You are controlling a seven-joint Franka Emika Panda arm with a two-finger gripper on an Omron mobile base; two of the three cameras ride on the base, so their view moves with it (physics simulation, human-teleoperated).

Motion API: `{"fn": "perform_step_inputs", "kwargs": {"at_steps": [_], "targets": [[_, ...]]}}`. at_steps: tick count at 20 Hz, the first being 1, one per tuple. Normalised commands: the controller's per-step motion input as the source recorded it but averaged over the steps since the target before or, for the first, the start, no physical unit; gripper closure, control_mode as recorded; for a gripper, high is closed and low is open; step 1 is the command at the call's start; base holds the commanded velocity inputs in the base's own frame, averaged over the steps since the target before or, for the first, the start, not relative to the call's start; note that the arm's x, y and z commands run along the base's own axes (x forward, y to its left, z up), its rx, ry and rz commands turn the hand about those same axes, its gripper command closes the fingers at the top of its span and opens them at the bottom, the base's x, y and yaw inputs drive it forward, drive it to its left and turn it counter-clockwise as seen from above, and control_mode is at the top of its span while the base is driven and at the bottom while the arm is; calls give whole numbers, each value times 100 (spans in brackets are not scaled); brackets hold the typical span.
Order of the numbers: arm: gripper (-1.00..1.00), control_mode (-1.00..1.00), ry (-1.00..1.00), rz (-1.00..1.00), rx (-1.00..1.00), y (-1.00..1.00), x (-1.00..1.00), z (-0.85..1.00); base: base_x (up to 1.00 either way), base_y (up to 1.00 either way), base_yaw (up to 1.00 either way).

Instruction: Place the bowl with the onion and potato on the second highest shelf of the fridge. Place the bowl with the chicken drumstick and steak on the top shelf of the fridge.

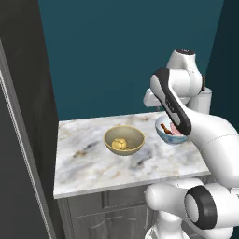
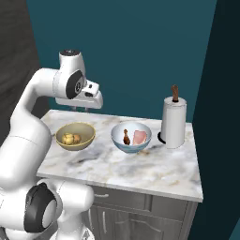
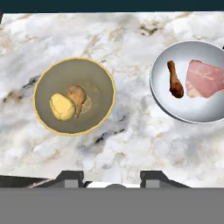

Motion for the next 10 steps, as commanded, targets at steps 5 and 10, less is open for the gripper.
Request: {"fn": "perform_step_inputs", "kwargs": {"at_steps": [5, 10], "targets": [[-100, -100, 0, -16, 3, -31, -3, -17, 0, 0, 0], [-100, -100, 10, -55, 15, -100, -7, -47, 0, 0, 0]]}}
